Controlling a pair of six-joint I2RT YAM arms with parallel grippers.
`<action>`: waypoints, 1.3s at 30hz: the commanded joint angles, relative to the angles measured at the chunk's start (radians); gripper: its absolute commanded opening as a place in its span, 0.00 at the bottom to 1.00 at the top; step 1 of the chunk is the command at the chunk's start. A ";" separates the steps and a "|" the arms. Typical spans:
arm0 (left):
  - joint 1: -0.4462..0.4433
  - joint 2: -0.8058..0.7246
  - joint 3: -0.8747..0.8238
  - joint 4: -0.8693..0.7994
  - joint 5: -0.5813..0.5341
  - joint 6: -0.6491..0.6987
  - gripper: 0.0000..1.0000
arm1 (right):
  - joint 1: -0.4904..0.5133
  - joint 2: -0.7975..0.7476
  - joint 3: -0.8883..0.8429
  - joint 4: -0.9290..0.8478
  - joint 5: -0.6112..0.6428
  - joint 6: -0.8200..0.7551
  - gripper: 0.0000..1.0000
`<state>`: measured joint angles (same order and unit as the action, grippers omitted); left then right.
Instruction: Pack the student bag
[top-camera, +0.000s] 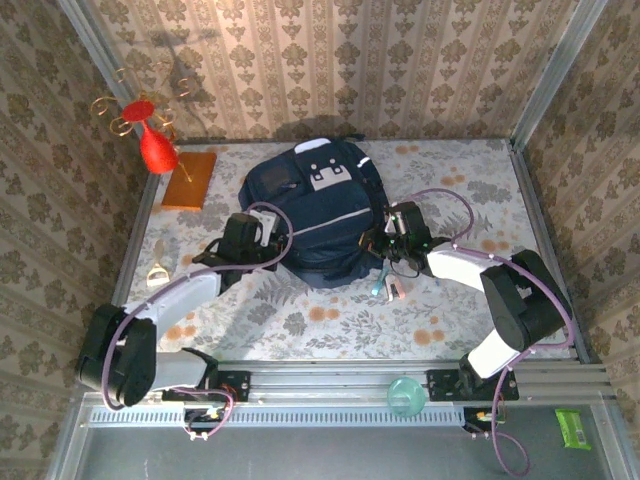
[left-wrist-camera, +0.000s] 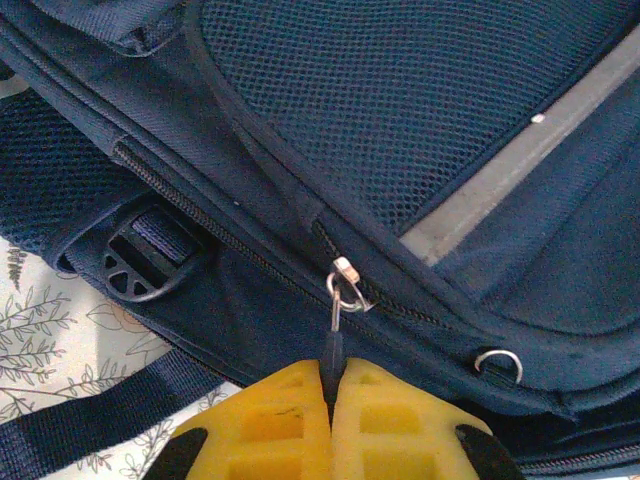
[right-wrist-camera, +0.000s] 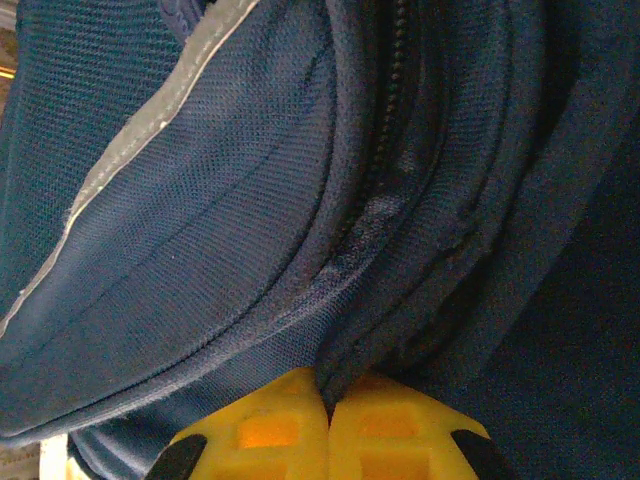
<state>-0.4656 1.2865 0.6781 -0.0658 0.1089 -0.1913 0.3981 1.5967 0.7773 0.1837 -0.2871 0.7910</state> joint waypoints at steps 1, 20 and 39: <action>0.071 0.033 0.053 -0.007 -0.098 0.021 0.00 | -0.043 -0.011 0.016 -0.069 0.081 -0.072 0.00; 0.076 0.051 0.097 0.000 -0.064 0.027 0.48 | -0.033 0.027 0.036 -0.058 -0.012 -0.110 0.00; -0.290 0.369 0.381 0.017 -0.146 0.602 0.82 | -0.025 0.016 0.031 -0.052 -0.032 -0.090 0.00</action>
<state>-0.7399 1.6173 1.0080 -0.0113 -0.0017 0.3111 0.3653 1.6150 0.8055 0.1535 -0.2932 0.7101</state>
